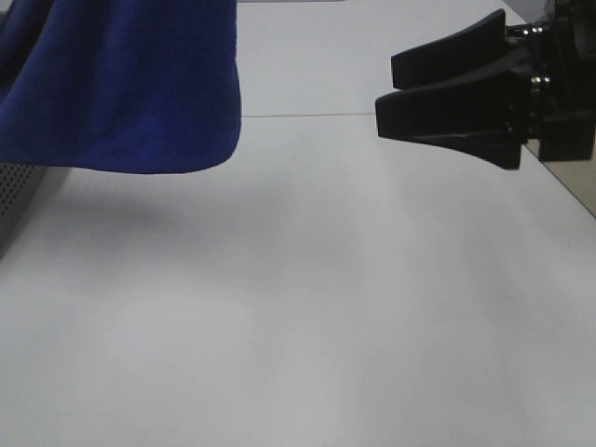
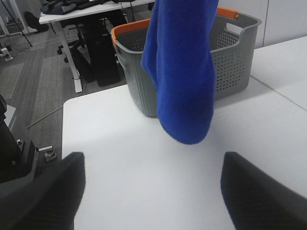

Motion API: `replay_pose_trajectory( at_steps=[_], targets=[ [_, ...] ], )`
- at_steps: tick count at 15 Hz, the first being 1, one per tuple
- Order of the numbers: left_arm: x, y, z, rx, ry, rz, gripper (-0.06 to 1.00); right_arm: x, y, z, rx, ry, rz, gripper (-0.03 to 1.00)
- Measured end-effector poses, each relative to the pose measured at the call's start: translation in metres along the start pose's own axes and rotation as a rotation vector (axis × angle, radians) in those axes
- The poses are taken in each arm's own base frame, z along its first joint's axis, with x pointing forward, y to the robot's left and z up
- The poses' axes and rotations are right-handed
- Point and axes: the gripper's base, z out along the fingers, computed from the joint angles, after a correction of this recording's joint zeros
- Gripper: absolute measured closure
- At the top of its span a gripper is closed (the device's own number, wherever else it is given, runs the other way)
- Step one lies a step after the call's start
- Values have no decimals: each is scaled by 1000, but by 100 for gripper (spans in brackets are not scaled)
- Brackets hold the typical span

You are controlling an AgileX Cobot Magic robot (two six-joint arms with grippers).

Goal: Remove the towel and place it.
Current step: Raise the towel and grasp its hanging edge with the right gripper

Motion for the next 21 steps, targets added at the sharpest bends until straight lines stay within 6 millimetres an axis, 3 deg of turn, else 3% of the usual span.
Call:
replay_pose_trajectory(
  at_steps=[4, 8, 9, 12, 17, 20, 21],
  targets=[
    [-14, -11, 6, 33, -41, 9, 94, 9, -38, 28, -40, -12, 69, 20],
    [-16, -11, 6, 28, -53, 4, 94, 19, -46, 70, -101, 7, 66, 20],
    [-16, -11, 6, 30, -56, -4, 94, 20, -58, 86, -68, -9, 90, 20],
    [-16, -13, 8, 33, -56, -5, 94, 23, -71, 98, -104, -43, 123, 20],
    [-16, -12, 9, 29, -59, -6, 94, 37, -49, 130, -235, -3, 128, 20],
    [-16, -12, 9, 29, -59, -6, 94, 38, -49, 130, -234, 5, 120, 22],
    [-16, -12, 9, 29, -59, -6, 94, 40, -48, 130, -241, 19, 112, 27]
  ],
)
